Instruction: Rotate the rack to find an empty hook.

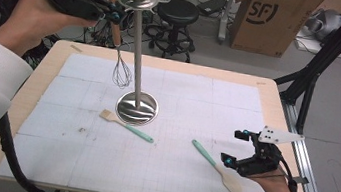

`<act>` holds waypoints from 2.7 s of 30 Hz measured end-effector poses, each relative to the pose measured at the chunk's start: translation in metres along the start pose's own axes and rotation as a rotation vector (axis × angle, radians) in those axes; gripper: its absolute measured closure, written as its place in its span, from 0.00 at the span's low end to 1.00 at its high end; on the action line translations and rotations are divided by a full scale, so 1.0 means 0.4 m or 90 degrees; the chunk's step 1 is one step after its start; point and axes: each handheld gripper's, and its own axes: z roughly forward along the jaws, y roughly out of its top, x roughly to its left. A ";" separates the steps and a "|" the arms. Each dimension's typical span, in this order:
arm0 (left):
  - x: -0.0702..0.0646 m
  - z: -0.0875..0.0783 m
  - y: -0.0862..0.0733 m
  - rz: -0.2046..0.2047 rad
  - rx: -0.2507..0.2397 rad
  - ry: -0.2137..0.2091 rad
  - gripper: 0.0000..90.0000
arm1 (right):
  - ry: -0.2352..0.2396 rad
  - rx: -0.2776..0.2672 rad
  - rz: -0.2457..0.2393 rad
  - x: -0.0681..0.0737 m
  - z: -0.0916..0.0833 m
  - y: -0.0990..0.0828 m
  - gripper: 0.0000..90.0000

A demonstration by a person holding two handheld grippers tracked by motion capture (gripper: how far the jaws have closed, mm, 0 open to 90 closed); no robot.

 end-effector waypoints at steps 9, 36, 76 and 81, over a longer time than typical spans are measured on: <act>0.034 -0.015 -0.024 -0.008 0.004 0.014 1.00 | 0.000 0.006 -0.002 0.000 0.005 -0.001 0.00; 0.076 -0.019 -0.072 -0.004 0.001 -0.001 0.95 | -0.011 0.002 -0.002 0.005 0.000 0.001 0.00; -0.117 -0.005 -0.524 -0.034 -0.080 -0.002 0.02 | -0.025 -0.027 -0.005 0.009 -0.030 0.003 0.00; -0.137 0.010 -0.569 -0.048 -0.108 -0.015 0.02 | -0.031 -0.031 -0.009 0.007 -0.037 0.002 0.00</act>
